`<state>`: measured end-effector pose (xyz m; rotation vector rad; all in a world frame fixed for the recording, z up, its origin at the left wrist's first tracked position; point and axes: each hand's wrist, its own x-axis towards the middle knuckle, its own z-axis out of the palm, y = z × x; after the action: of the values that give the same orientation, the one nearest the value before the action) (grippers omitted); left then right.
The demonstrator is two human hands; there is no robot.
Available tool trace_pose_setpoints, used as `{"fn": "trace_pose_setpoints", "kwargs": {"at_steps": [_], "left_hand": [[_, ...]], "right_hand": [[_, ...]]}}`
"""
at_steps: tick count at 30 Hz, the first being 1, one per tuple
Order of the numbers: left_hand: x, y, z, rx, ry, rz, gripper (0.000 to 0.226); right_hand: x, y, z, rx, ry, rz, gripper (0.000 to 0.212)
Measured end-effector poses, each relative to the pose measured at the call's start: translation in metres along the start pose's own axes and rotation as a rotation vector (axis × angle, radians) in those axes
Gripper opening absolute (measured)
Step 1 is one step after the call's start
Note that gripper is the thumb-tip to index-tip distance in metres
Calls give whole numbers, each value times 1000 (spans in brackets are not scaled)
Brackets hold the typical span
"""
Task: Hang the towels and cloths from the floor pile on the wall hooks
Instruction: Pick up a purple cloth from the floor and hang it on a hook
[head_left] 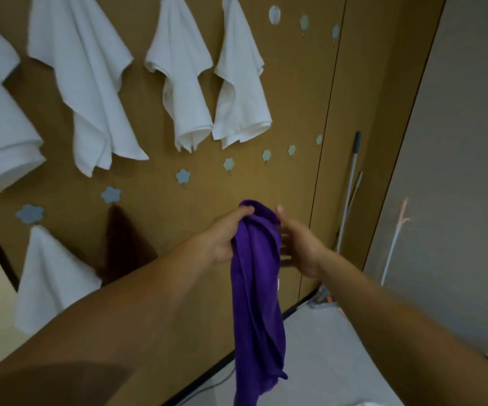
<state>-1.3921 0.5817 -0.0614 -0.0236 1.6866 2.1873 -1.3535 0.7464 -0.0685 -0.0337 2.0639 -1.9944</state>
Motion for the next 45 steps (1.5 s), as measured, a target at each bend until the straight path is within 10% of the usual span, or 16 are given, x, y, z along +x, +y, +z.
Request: {"fn": "trace_pose_setpoints", "kwargs": {"at_steps": [6,18,23,39,45], "left_hand": [[-3,-2,-41,111,-49,-5,9],[-25,1,-151,355,158,-222,40],[-20,14,-152,221,218,-93,26],[-12,32,-185,811,801,161,29],[-20,34,-208,466,841,35,32]], "right_hand": [[2,13,27,-269,124,3,17],[19,-1,24,13,527,6,28],[29,-14,11,396,342,-71,14],[88,-8,-31,-265,355,-66,25],[89,-11,-39,-208,181,48,19]]}}
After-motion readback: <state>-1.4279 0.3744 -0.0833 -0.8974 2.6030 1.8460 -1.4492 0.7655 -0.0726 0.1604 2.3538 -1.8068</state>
